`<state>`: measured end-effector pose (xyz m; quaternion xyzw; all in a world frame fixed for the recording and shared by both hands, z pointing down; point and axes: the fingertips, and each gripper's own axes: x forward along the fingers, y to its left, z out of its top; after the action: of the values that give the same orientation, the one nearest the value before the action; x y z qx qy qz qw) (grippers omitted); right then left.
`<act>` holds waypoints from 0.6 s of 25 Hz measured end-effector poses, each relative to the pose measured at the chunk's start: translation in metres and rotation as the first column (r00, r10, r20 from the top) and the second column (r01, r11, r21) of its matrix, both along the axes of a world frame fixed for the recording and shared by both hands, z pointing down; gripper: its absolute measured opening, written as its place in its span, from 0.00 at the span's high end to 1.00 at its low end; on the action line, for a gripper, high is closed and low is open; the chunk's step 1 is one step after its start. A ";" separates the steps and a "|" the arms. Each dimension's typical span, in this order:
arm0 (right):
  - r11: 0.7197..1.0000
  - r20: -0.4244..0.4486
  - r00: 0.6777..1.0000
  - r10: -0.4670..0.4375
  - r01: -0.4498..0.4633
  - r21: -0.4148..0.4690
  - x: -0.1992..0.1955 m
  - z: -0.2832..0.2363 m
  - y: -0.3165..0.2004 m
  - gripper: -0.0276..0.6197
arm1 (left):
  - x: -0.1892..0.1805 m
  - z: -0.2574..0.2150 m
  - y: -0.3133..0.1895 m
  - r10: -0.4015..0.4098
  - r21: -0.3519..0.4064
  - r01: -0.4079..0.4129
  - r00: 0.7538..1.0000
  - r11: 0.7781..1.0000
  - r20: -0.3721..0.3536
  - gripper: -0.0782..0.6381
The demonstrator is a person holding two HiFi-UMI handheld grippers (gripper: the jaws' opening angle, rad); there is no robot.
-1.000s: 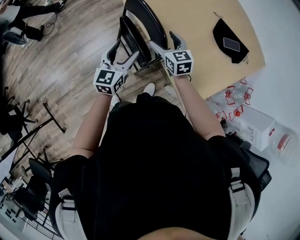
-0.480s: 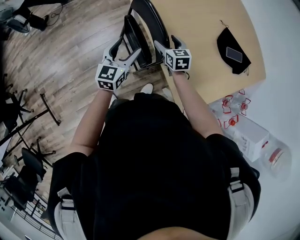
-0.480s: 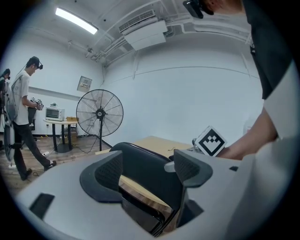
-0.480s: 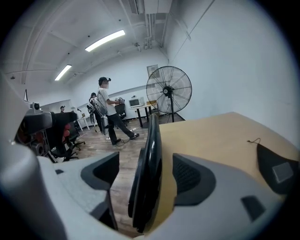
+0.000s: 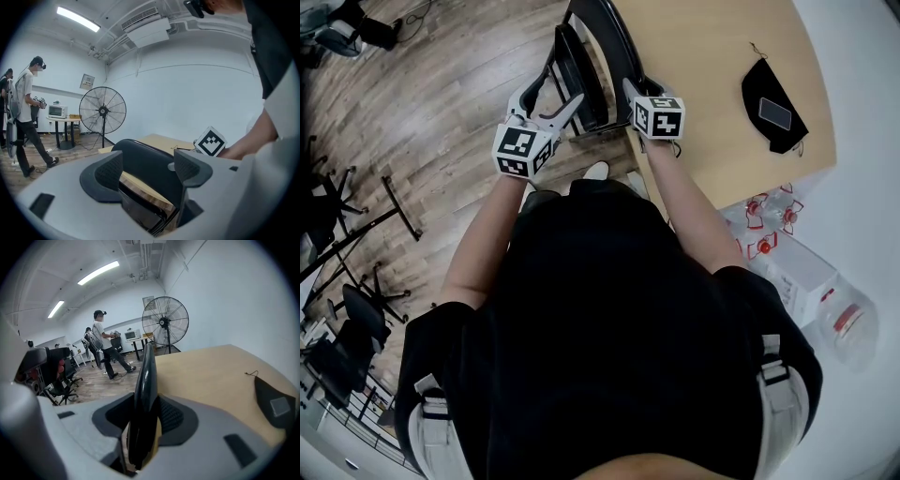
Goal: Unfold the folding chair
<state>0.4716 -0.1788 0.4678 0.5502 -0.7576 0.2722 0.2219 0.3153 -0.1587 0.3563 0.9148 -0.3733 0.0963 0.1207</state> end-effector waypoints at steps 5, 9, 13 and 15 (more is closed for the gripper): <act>0.999 -0.007 0.999 0.043 -0.044 -0.019 -0.001 0.000 0.002 0.73 | -0.014 0.003 0.002 -0.006 -0.008 0.006 1.000 1.000 0.006 0.42; 0.997 -0.015 0.997 0.071 -0.071 -0.025 -0.002 0.001 0.002 0.74 | -0.029 0.007 0.002 -0.015 -0.018 0.015 1.000 1.000 0.010 0.42; 0.995 -0.026 0.995 0.094 -0.095 -0.026 -0.006 -0.001 0.004 0.74 | -0.044 0.010 0.006 -0.019 -0.028 0.020 1.000 0.999 0.011 0.42; 0.995 -0.032 0.995 0.099 -0.100 -0.024 -0.010 -0.002 0.005 0.74 | -0.052 0.011 0.007 -0.020 -0.031 0.021 1.000 0.999 0.011 0.42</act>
<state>0.4611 -0.1738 0.4658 0.5886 -0.7222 0.2841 0.2267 0.2628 -0.1521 0.3676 0.9084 -0.3817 0.1059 0.1340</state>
